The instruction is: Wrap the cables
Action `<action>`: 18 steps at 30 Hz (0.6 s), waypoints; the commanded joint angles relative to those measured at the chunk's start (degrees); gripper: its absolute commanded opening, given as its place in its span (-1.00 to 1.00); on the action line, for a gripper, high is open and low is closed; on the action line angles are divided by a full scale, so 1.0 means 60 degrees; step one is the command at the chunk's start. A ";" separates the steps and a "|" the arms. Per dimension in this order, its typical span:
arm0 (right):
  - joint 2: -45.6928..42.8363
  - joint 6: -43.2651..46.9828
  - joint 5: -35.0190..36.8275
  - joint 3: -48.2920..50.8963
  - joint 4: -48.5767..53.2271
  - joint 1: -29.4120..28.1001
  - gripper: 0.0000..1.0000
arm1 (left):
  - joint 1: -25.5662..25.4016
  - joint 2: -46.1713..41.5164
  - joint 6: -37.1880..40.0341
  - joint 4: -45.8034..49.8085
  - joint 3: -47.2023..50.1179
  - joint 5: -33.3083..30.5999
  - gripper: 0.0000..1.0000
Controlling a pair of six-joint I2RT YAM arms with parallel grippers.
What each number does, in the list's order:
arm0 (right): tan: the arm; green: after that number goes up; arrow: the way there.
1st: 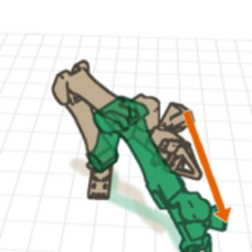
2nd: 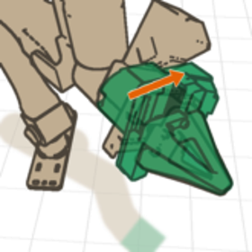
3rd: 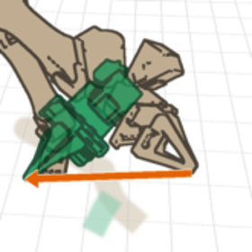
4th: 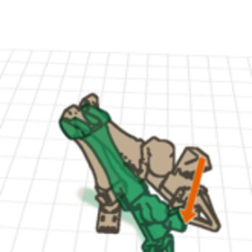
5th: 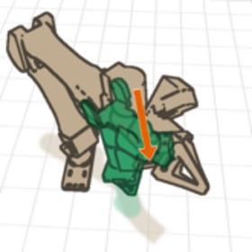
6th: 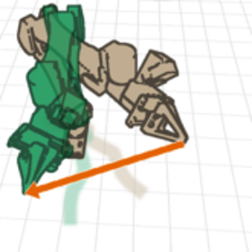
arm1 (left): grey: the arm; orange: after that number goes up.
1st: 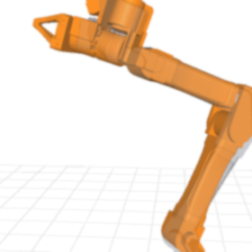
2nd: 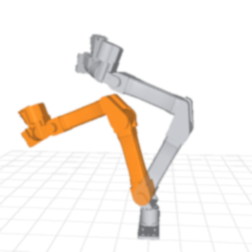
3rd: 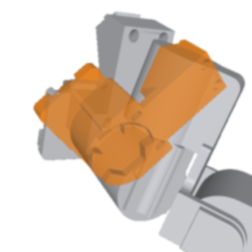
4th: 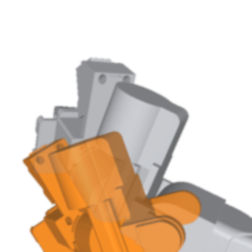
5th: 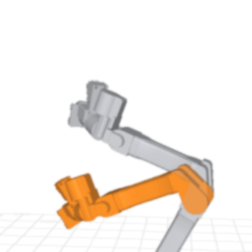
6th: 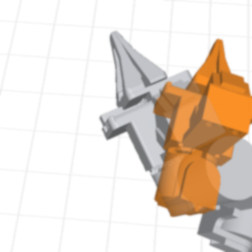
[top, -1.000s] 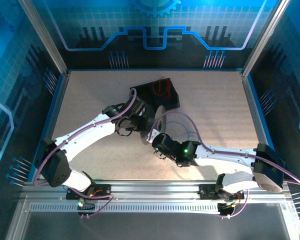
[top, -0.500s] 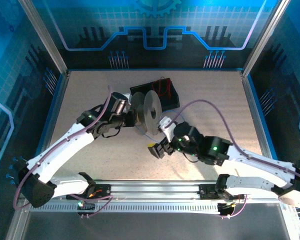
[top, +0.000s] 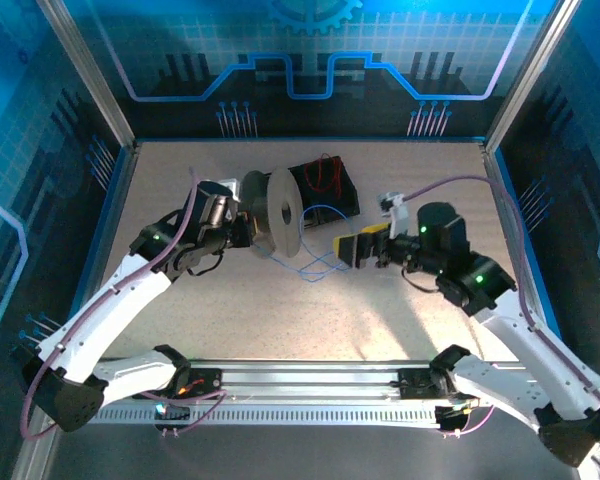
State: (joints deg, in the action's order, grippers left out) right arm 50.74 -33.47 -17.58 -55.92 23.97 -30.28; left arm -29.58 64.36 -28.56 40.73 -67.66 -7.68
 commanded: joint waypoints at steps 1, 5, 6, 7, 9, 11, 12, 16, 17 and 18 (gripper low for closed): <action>0.0239 -0.1888 -0.3849 0.0834 -0.1266 0.1754 1.00 | 0.0342 -0.0396 -0.0339 -0.0208 -0.0369 0.0209 -1.00; 0.0527 -0.3040 -0.5185 0.2303 -0.3506 0.3471 1.00 | 0.0520 -0.0650 -0.0613 -0.0216 -0.0278 0.0376 -1.00; 0.0565 -0.2831 -0.5128 0.2359 -0.3429 0.3612 1.00 | 0.0549 -0.0681 -0.0730 -0.0158 -0.0285 0.0309 -1.00; 0.0559 -0.2429 -0.4921 0.2354 -0.3161 0.3641 1.00 | 0.0565 -0.0701 -0.0874 -0.0079 -0.0317 0.0198 -1.00; 0.0541 -0.1780 -0.4510 0.2290 -0.2550 0.3570 1.00 | 0.0580 -0.0693 -0.1102 0.0142 -0.0446 0.0057 -1.00; 0.0488 -0.1239 -0.4271 0.2250 -0.2165 0.3489 1.00 | 0.0584 -0.0670 -0.1324 0.0345 -0.0576 -0.0065 -1.00; 0.0413 -0.1088 -0.4125 0.2286 -0.2110 0.3428 0.99 | 0.0587 -0.0672 -0.1375 0.0374 -0.0602 -0.0087 -1.00; -0.0012 -0.0525 -0.3584 0.2863 -0.2598 0.3132 0.85 | 0.0594 -0.0694 -0.1550 0.0395 -0.0675 0.0055 -1.00; -0.0102 -0.0362 -0.3382 0.3061 -0.2877 0.3028 0.77 | 0.0595 -0.0674 -0.1599 0.0454 -0.0737 0.0076 -1.00; -0.0207 -0.0307 -0.3079 0.3227 -0.3014 0.2955 0.72 | 0.0595 -0.0659 -0.1627 0.0489 -0.0775 0.0083 -1.00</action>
State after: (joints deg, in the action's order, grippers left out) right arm 51.11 -39.09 -39.55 -38.92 8.88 -10.94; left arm -26.59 61.80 -36.14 45.41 -68.88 -7.27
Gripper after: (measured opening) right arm 0.878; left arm 0.074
